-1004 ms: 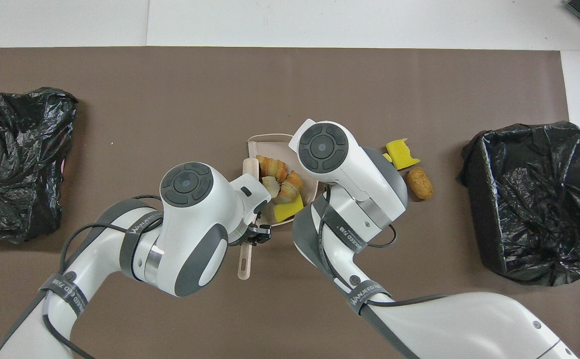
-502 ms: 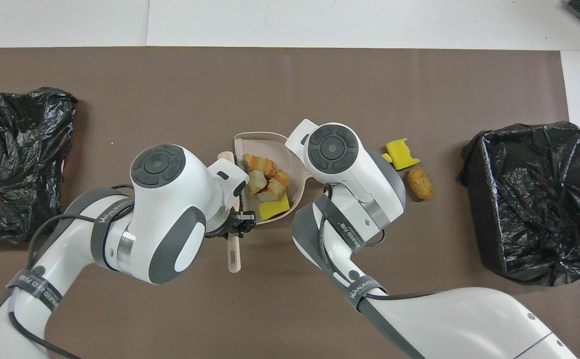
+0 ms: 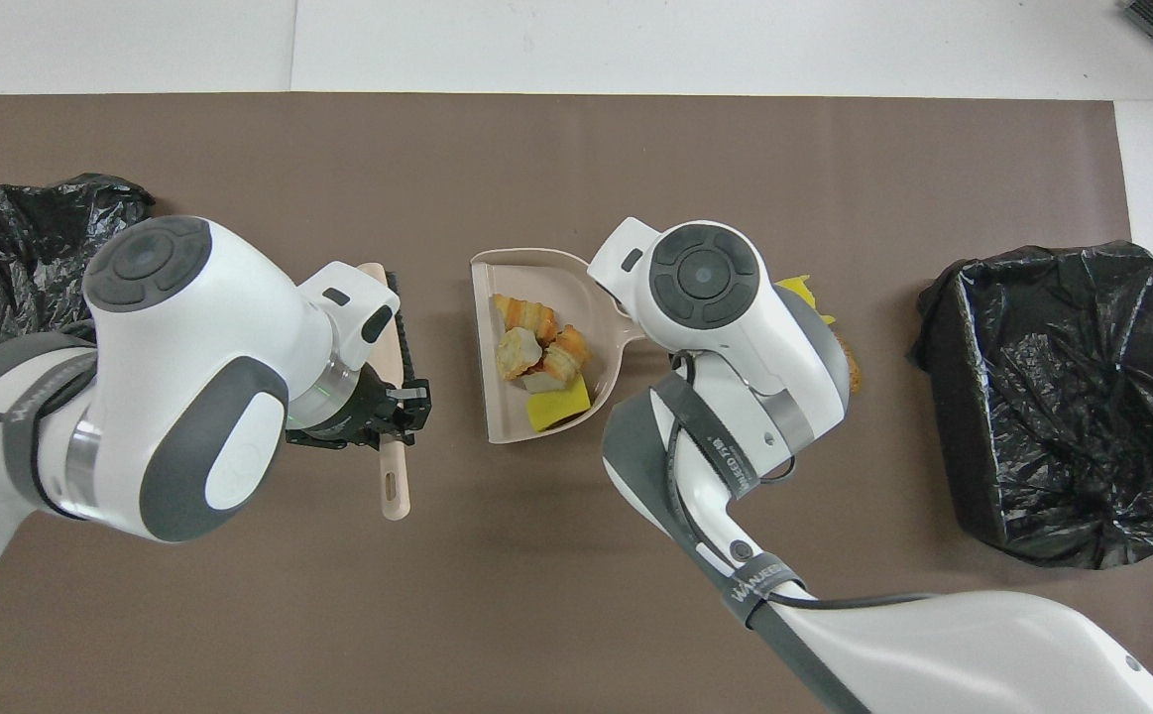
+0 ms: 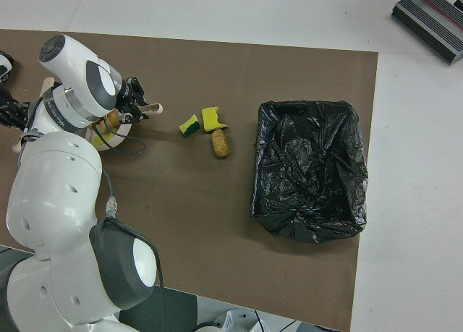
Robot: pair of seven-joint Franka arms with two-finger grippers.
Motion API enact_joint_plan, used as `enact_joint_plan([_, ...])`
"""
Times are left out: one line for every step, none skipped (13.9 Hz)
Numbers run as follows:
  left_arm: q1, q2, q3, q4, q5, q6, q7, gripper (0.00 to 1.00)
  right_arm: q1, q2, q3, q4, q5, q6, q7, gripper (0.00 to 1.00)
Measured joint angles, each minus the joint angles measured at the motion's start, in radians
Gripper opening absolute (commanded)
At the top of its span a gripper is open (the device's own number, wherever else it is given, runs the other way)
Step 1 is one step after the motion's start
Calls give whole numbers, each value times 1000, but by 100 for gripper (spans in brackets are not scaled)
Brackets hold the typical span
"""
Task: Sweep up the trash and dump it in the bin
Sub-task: 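Carry the dustpan to the black bag with the right gripper and tip it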
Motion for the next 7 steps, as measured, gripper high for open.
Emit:
enact_joint_plan([8,-25,0,8,13,-42,0,0,-26,-28,-1,2,25,-26,-37,0])
enact_joint_plan([12,-48,0,11,19,-81,2,0,-55,-58,-2,3,39,-54,-72,0])
enact_joint_plan([12,-66,-1,11,20,-113,6,0,-86,-84,-2,3,45,-82,-103,0])
enact_joint_plan([11,-79,-7,8,20,-136,10,0,-118,-107,-2,4,49,-107,-130,0])
enact_joint_plan([4,-88,-13,0,20,-146,10,0,-150,-128,-3,5,53,-130,-149,0])
enact_joint_plan([-11,-98,-21,-15,20,-144,10,0,-180,-147,-4,7,54,-150,-158,0])
enact_joint_plan([-38,-107,-26,-34,20,-132,7,0,-211,-165,-5,11,54,-173,-172,0])
